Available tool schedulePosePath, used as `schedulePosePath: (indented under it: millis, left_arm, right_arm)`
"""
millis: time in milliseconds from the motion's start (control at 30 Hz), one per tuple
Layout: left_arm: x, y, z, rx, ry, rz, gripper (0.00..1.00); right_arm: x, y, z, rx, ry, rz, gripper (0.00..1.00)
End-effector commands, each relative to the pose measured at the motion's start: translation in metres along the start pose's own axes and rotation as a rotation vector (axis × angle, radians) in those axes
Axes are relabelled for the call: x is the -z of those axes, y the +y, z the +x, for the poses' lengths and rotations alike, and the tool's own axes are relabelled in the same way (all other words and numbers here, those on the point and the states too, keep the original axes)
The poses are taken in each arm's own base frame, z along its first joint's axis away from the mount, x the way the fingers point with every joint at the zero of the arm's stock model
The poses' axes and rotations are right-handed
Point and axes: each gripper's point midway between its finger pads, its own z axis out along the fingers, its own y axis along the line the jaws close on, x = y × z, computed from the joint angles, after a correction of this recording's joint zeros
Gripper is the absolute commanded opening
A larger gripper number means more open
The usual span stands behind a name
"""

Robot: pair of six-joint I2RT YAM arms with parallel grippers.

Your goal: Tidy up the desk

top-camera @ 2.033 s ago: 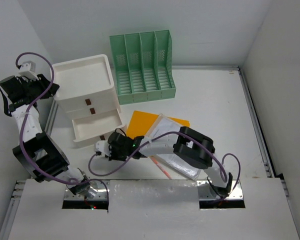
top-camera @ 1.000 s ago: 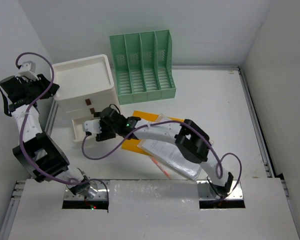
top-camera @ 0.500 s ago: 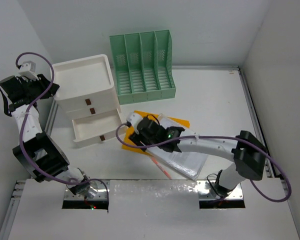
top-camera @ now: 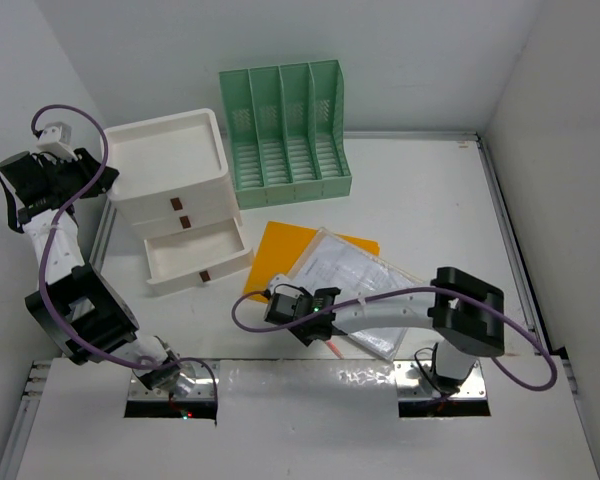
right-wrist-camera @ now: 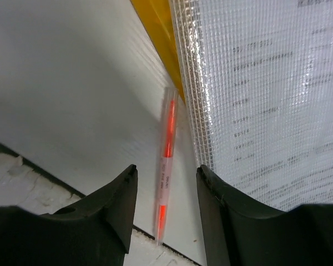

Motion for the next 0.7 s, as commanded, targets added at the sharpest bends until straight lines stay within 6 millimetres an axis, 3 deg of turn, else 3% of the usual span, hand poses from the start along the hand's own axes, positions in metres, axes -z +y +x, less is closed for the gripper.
schedulePosePath:
  millis: [0, 33, 200, 233, 333, 433, 567, 667]
  left_arm:
    - [0.006, -0.009, 0.091, 0.228, 0.268, 0.018, 0.00]
    - [0.005, -0.009, 0.091, 0.226, 0.268, 0.019, 0.00]
    - [0.005, -0.009, 0.090, 0.229, 0.268, 0.024, 0.00]
    - [0.005, -0.009, 0.090, 0.230, 0.268, 0.024, 0.00]
    - [0.005, -0.009, 0.089, 0.229, 0.267, 0.022, 0.00]
    - [0.007, -0.007, 0.089, 0.221, 0.266, 0.009, 0.00]
    - [0.008, -0.007, 0.089, 0.220, 0.267, 0.004, 0.00]
    - [0.009, -0.006, 0.088, 0.222, 0.265, 0.001, 0.00]
  right_arm:
    - [-0.002, 0.002, -0.001, -0.039, 0.035, 0.013, 0.45]
    - [-0.003, 0.008, -0.005, -0.056, 0.019, -0.018, 0.46]
    - [-0.008, 0.018, 0.016, -0.096, 0.041, -0.091, 0.46]
    - [-0.014, 0.015, 0.029, -0.106, 0.070, -0.097, 0.46]
    - [-0.027, 0.029, 0.046, -0.152, 0.105, -0.193, 0.42]
    - [-0.033, 0.033, 0.056, -0.154, 0.128, -0.213, 0.30]
    - [-0.038, 0.028, 0.063, -0.084, 0.173, -0.165, 0.00]
    - [-0.030, 0.042, 0.045, 0.105, 0.145, -0.169, 0.00]
